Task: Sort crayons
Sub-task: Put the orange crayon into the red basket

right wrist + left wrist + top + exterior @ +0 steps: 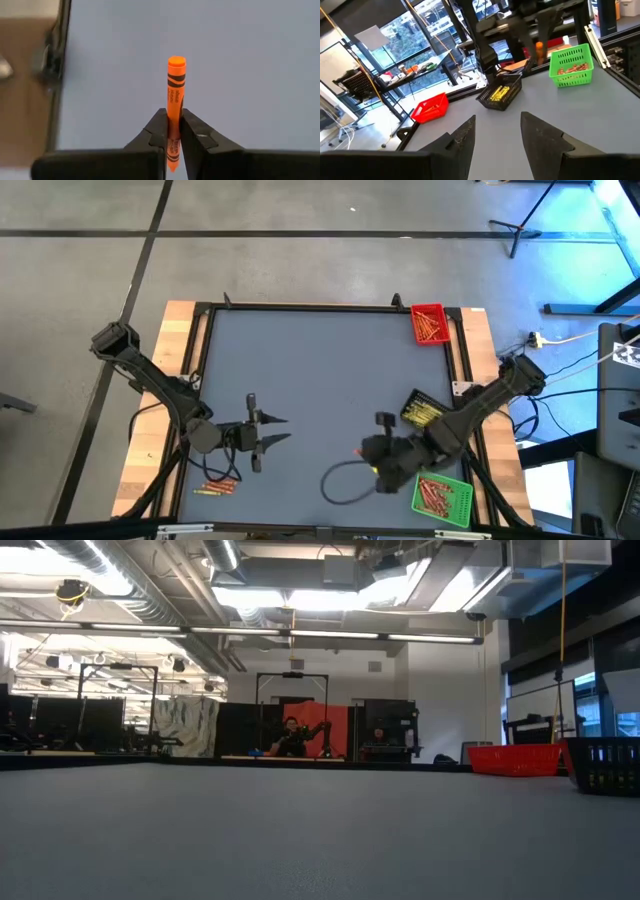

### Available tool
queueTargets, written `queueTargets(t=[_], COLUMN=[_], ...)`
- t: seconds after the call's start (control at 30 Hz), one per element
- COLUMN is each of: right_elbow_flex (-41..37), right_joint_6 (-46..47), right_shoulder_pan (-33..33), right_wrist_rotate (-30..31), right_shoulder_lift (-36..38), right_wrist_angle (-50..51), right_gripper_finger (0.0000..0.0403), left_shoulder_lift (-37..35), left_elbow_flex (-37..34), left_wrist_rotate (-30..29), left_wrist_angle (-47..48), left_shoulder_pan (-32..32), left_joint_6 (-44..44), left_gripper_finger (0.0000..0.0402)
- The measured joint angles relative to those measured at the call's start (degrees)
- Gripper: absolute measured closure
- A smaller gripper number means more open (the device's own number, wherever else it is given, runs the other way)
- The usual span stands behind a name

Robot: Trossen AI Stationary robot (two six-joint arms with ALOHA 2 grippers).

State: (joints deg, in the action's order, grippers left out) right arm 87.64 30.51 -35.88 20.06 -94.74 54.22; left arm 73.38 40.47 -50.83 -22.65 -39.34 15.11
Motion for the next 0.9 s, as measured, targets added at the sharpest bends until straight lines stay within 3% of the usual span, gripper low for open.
queueTargets(t=[0.3, 0.53, 0.67, 0.9], right_elbow_flex=[-1.03, -5.2, -8.54, -9.44], right_joint_6=[27.6, 50.21, 56.3, 58.05], right_shoulder_pan=[-12.44, -21.39, -24.38, -25.66], right_wrist_rotate=[-3.95, -11.74, -13.16, -11.59], right_shoulder_lift=[0.02, 0.04, 0.02, 0.0], right_wrist_angle=[12.76, 13.24, 13.42, 13.24], right_gripper_finger=[0.0371, 0.0371, 0.0371, 0.0371], left_shoulder_lift=[0.0, 0.0, 0.0, 0.0], left_elbow_flex=[0.0, 0.0, 0.0, 0.0], left_wrist_rotate=[1.02, 1.01, 0.98, 0.98], left_wrist_angle=[0.19, 0.35, 0.33, 0.34], left_shoulder_pan=[1.72, 3.45, 4.4, 5.84], left_joint_6=[0.5, 3.48, 3.9, 4.95], left_gripper_finger=[0.026, 0.026, 0.026, 0.026])
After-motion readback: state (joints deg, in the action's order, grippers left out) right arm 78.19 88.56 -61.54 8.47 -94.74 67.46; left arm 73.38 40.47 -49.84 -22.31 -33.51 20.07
